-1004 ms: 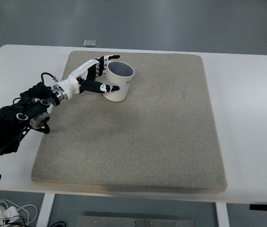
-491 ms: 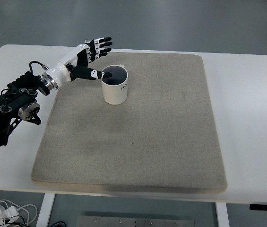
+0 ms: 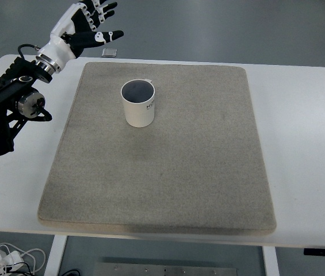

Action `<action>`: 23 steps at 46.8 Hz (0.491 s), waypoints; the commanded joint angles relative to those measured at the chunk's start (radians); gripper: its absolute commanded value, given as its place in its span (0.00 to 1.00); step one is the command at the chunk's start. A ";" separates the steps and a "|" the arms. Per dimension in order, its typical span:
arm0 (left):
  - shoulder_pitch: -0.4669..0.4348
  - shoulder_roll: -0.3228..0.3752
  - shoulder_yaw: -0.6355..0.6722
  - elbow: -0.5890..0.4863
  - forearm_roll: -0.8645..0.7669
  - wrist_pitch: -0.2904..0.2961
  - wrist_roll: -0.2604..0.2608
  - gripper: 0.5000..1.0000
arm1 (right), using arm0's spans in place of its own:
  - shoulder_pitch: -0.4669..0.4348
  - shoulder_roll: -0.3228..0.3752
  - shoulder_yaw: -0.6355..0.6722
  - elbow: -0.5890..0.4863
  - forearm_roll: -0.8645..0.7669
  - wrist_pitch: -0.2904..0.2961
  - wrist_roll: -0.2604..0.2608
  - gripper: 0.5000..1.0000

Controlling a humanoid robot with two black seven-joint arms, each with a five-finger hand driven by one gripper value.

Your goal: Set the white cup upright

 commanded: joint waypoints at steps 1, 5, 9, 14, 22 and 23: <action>-0.010 -0.012 0.000 0.048 -0.061 0.001 0.000 0.99 | 0.000 0.000 0.000 0.001 0.000 0.000 0.000 0.90; -0.011 -0.021 -0.009 0.077 -0.118 -0.010 0.000 0.99 | 0.000 0.000 0.000 -0.001 0.000 0.000 0.000 0.90; -0.010 -0.023 -0.009 0.093 -0.205 -0.012 0.000 0.99 | 0.000 0.000 0.000 -0.001 0.000 0.000 0.000 0.90; -0.010 -0.036 -0.009 0.120 -0.291 -0.007 0.000 0.99 | 0.000 0.000 0.000 0.001 0.000 0.000 0.000 0.90; -0.010 -0.059 -0.046 0.165 -0.408 -0.006 0.235 0.99 | 0.000 0.000 0.006 -0.001 0.000 0.000 0.000 0.90; -0.010 -0.061 -0.050 0.171 -0.429 -0.009 0.253 0.99 | 0.000 0.000 0.008 -0.001 0.000 0.000 0.000 0.90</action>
